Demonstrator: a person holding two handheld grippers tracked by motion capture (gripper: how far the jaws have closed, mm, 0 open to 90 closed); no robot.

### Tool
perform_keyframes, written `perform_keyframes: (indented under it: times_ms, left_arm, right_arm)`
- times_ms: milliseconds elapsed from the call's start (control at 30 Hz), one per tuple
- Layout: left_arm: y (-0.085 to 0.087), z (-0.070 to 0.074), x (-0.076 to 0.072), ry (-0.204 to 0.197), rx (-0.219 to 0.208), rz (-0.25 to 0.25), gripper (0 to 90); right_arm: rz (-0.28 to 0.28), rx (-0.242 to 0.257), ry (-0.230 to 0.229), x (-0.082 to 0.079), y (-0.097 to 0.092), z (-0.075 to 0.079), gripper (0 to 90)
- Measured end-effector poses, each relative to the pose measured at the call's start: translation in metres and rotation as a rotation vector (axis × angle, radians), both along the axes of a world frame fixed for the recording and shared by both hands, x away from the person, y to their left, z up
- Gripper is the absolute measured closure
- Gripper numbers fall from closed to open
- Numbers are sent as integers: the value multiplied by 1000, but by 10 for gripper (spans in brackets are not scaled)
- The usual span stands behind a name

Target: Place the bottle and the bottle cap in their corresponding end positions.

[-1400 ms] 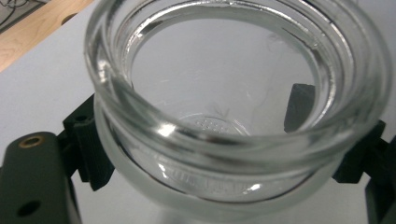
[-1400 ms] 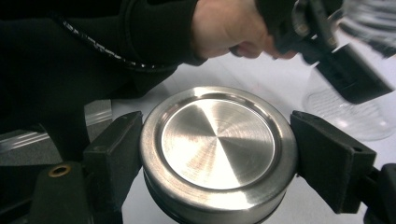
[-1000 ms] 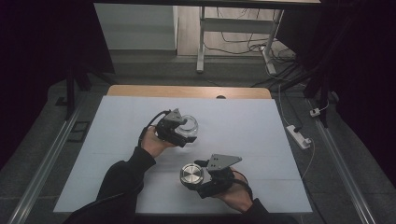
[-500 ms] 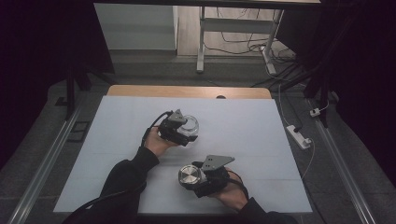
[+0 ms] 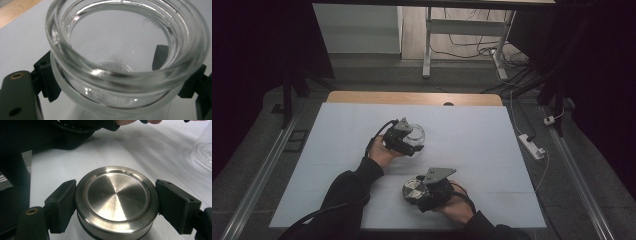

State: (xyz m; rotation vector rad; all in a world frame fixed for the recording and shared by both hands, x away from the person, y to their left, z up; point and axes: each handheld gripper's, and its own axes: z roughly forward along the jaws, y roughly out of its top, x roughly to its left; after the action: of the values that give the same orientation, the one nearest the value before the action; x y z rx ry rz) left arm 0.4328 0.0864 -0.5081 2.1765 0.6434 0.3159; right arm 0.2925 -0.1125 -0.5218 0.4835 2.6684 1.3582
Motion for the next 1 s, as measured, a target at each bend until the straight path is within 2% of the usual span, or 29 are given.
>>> perform_keyframes:
  times_ms: [500,733,900,1000]
  left_arm:
    - [0,-7,3,5,11,15,155]
    - [2,-8,5,14,0,15,154]
    - [5,-10,5,28,-16,18,152]
    - [5,-11,6,29,-24,18,151]
  right_arm:
    - [8,-55,18,3,7,-11,196]
    - [-6,-96,6,4,8,-15,194]
    - [4,-128,-27,3,9,-15,193]
    - [5,-128,-20,3,9,-15,192]
